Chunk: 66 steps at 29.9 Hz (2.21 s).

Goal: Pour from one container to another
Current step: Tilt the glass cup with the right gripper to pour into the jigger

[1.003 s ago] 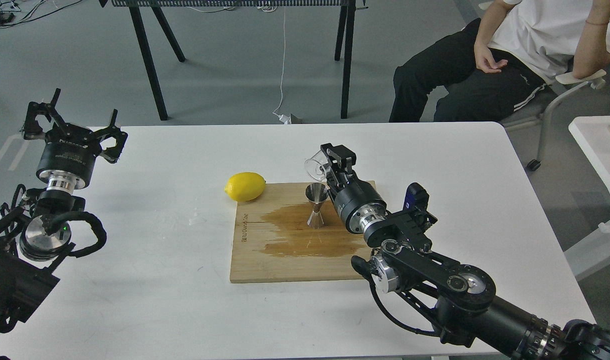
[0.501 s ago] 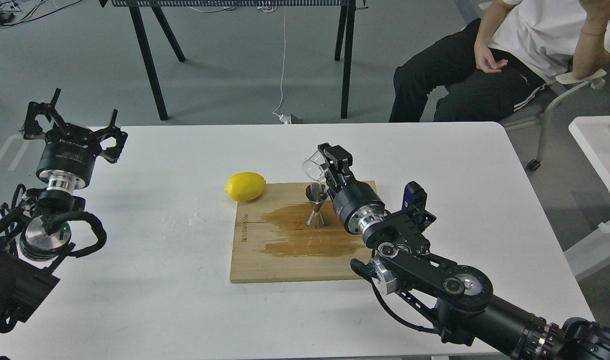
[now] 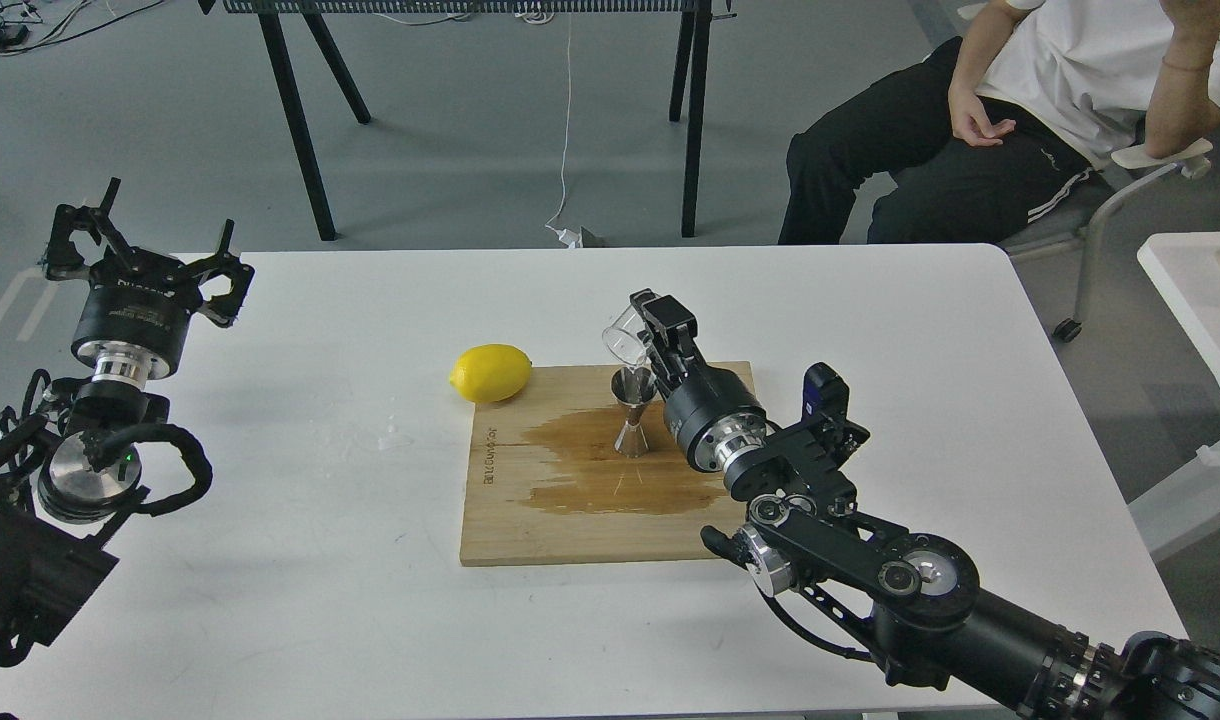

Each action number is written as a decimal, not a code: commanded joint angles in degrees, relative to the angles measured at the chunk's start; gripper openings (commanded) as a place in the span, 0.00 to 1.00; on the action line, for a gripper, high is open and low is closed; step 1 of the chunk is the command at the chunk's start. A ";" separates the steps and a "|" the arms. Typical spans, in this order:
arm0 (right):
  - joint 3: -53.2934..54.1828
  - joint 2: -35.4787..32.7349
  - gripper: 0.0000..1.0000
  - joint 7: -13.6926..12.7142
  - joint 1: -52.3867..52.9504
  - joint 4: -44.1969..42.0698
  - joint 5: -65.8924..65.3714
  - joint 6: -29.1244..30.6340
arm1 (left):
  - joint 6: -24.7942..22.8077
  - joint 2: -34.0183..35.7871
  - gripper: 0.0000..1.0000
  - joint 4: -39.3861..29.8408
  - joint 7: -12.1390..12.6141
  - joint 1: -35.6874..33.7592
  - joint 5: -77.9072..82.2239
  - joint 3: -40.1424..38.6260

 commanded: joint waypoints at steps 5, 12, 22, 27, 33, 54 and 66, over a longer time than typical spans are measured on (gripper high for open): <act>-1.99 0.00 0.39 0.85 -0.01 -0.52 -1.36 0.00 | -0.03 0.01 1.00 0.00 0.00 0.00 0.00 0.00; -2.17 0.00 0.39 1.37 0.08 -2.02 -4.26 0.00 | -0.03 0.00 1.00 0.00 -0.09 0.09 0.00 0.00; -2.26 0.00 0.39 1.64 -0.01 -2.19 -5.32 0.00 | -0.03 -0.08 1.00 0.00 -0.17 0.44 0.00 0.00; -2.35 0.00 0.39 1.99 0.34 -2.72 -5.84 0.00 | -0.03 -0.08 1.00 0.00 -0.17 0.44 0.00 0.00; -5.42 0.00 0.39 2.69 1.13 -4.30 -7.60 0.00 | -0.03 -0.08 1.00 0.00 -0.17 0.44 0.00 0.00; -5.77 0.00 0.40 2.87 2.10 -3.69 -7.69 0.00 | -0.03 0.09 1.00 0.00 -0.53 0.53 0.00 -0.09; -5.51 -4.04 0.40 3.13 1.40 -1.58 -6.99 0.00 | 0.05 0.09 1.00 0.00 -0.61 0.53 0.00 -0.09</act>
